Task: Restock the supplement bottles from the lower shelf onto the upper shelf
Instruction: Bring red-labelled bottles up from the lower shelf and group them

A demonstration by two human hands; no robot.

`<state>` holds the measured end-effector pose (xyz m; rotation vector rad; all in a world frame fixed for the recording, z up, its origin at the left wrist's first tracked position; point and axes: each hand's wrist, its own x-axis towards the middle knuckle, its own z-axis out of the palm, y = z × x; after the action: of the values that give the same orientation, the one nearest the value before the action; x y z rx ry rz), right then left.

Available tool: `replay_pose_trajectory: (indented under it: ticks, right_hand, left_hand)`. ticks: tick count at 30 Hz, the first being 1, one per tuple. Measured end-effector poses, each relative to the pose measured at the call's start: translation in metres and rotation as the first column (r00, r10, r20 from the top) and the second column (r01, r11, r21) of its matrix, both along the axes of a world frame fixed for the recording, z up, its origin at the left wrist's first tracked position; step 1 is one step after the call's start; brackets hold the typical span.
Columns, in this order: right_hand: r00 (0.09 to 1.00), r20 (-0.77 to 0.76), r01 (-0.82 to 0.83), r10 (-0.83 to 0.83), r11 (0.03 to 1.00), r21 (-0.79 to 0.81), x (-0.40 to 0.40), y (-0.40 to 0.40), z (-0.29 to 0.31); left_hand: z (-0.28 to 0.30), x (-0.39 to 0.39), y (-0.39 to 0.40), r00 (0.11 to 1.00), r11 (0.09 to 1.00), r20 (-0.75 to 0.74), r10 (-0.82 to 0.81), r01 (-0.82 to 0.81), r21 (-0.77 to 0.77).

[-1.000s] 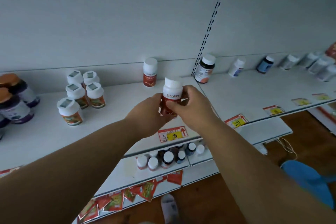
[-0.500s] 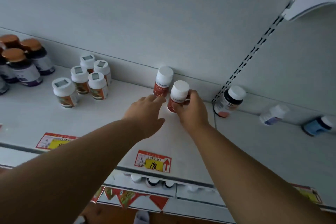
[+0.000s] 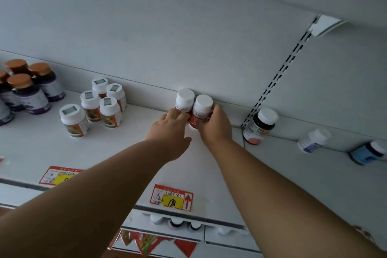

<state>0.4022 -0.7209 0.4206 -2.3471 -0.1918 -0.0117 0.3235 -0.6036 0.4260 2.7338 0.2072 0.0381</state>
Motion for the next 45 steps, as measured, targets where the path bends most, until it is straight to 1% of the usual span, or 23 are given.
replay_pose_trajectory:
  ticks: [6,11,16,20,23,27,29,32,34,36,39,41,45]
  right_hand:
    - [0.996,0.052,0.069,-0.066,0.996,-0.055,-0.026,-0.006,0.004]
    - [0.989,0.097,0.123,-0.116,0.990,-0.069,-0.063,-0.005,0.012]
    - [0.974,0.131,0.191,-0.183,0.980,-0.049,-0.125,0.009,0.022]
    - [0.965,0.158,0.212,-0.207,0.977,-0.010,-0.183,0.026,0.023]
    - [0.965,0.171,0.200,-0.197,0.980,-0.001,-0.224,0.031,0.025]
    - [0.961,0.195,0.201,-0.197,0.980,0.001,-0.265,0.027,0.016]
    - [0.964,0.187,0.190,-0.188,0.982,0.012,-0.284,0.021,0.003]
    - [0.978,0.139,0.155,-0.157,0.988,0.027,-0.310,0.012,-0.031]
    - [0.986,0.087,0.143,-0.146,0.989,0.037,-0.325,0.007,-0.065]
    - [0.992,0.000,0.129,-0.130,0.990,0.052,-0.336,0.008,-0.101]
    - [0.982,-0.126,0.142,-0.138,0.989,0.027,-0.344,0.021,-0.158]
    - [0.973,-0.188,0.144,-0.135,0.989,0.037,-0.340,0.033,-0.194]
    - [0.958,-0.239,0.184,-0.161,0.980,0.079,-0.319,0.059,-0.261]
  left_hand:
    - [0.006,-0.020,0.006,0.999,0.999,0.016,-0.050,0.050,-0.010]
    - [0.009,-0.048,0.017,0.987,0.987,0.040,-0.158,0.159,-0.033]
    - [0.014,-0.087,0.042,0.962,0.961,0.075,-0.262,0.268,-0.071]
    - [0.015,-0.122,0.061,0.931,0.932,0.141,-0.335,0.350,-0.094]
    - [0.014,-0.154,0.067,0.916,0.918,0.160,-0.367,0.385,-0.097]
    - [0.011,-0.191,0.068,0.908,0.917,0.188,-0.374,0.392,-0.069]
    - [0.003,-0.213,0.067,0.912,0.923,0.193,-0.362,0.379,-0.059]
    - [-0.029,-0.250,0.061,0.932,0.935,0.171,-0.320,0.340,-0.103]
    - [-0.062,-0.269,0.058,0.948,0.939,0.103,-0.302,0.314,-0.142]
    - [-0.098,-0.278,0.059,0.952,0.939,0.027,-0.305,0.305,-0.160]
    - [-0.150,-0.275,0.067,0.951,0.941,-0.068,-0.301,0.285,-0.183]
    - [-0.183,-0.266,0.075,0.951,0.946,-0.118,-0.287,0.262,-0.190]
    - [-0.247,-0.238,0.091,0.953,0.951,-0.151,-0.264,0.231,-0.205]
